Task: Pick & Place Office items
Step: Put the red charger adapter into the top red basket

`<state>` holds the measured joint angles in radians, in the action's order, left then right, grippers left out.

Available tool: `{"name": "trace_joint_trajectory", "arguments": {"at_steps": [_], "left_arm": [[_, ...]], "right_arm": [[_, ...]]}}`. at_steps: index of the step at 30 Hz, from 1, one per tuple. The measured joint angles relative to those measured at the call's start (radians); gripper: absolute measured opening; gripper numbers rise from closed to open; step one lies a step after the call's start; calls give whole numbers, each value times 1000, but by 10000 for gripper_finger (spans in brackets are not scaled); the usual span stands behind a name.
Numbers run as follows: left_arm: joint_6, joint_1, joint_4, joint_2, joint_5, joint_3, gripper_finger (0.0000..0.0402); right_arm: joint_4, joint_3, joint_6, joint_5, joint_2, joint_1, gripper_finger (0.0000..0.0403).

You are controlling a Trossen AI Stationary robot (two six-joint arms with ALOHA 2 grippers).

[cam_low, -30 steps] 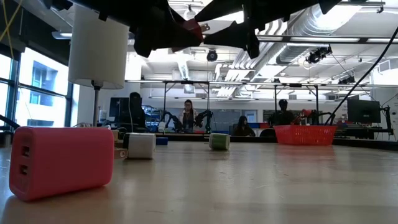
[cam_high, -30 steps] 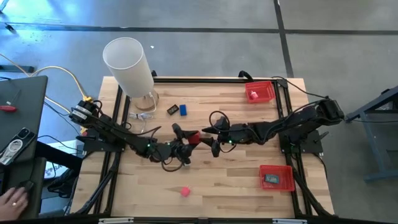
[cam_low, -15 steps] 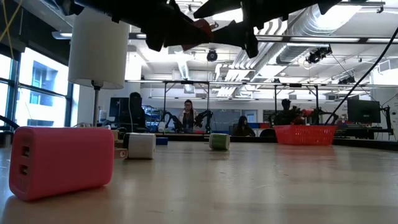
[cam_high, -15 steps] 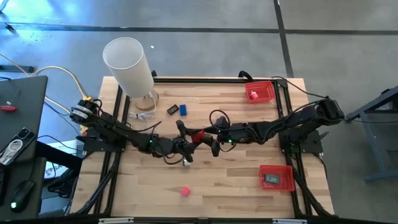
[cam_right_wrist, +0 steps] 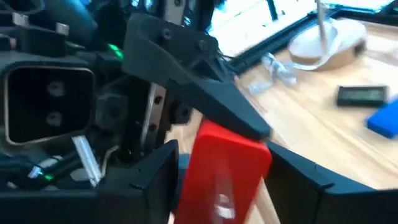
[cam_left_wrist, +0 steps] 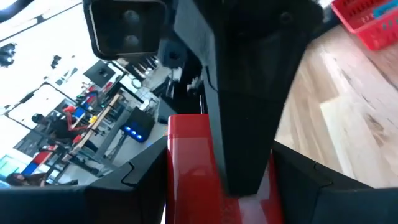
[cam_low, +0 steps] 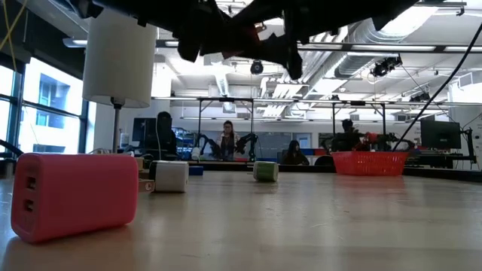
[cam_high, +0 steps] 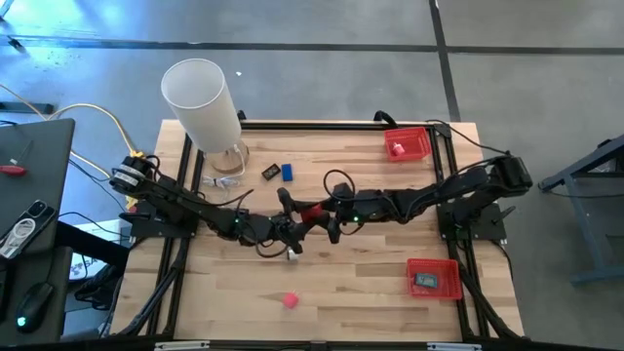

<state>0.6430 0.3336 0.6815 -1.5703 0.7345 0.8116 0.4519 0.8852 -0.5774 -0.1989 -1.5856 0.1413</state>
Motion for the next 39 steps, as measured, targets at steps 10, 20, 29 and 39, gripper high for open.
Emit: {"name": "trace_joint_trajectory", "arguments": {"at_steps": [10, 20, 29, 39], "left_arm": [[15, 2, -18, 0, 10, 0, 210], [16, 3, -15, 0, 0, 0, 210], [32, 11, -6, 0, 6, 0, 210], [-18, 10, -18, -1, -26, 0, 246]], "right_arm": [[14, -2, 6, 25, -6, -5, 119], [8, -2, 17, 43, -5, -5, 123], [7, -2, 26, 58, -4, -5, 120], [2, -2, 59, 79, -4, -3, 114]]}}
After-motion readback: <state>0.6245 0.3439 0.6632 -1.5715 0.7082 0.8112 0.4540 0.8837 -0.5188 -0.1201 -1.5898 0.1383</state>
